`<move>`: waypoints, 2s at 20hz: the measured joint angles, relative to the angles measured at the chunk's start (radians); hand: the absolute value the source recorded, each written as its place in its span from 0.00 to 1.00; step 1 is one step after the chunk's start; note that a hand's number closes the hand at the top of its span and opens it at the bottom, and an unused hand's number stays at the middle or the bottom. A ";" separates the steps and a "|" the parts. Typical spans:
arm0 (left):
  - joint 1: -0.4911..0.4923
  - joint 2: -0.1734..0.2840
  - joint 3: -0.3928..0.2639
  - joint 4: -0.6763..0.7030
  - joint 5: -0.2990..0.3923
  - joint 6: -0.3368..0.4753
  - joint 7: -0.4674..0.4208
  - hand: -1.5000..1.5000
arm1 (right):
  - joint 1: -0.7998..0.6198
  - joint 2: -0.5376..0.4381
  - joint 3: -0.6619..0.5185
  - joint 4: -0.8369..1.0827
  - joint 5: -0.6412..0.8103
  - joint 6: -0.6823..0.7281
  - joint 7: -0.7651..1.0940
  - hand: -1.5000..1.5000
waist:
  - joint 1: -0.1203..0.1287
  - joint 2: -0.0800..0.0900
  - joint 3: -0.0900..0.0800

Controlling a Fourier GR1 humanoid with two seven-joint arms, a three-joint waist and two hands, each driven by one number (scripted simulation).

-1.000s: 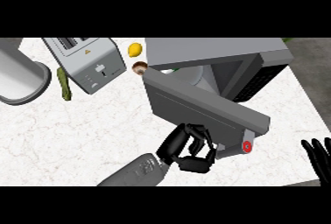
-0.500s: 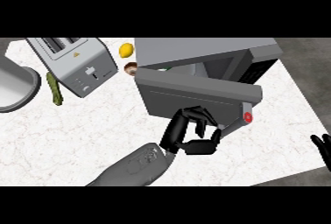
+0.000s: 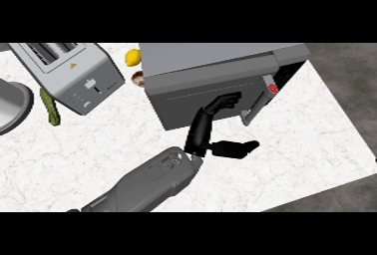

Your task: Pick up the milk, place it into the microwave and close the microwave

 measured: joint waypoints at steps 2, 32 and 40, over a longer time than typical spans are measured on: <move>-0.011 0.000 0.013 0.003 0.031 0.017 -0.005 0.00 | -0.022 -0.022 -0.024 -0.005 0.027 -0.012 -0.001 1.00 | -0.006 0.004 0.000; -0.051 0.000 -0.027 0.016 0.247 0.030 -0.187 0.00 | -0.228 -0.021 -0.001 0.166 -0.143 0.006 0.072 0.00 | -0.003 0.038 0.008; -0.049 0.001 -0.029 0.030 0.278 0.025 -0.232 0.00 | -0.270 -0.036 -0.007 0.250 -0.259 0.051 0.110 0.00 | -0.014 0.037 0.009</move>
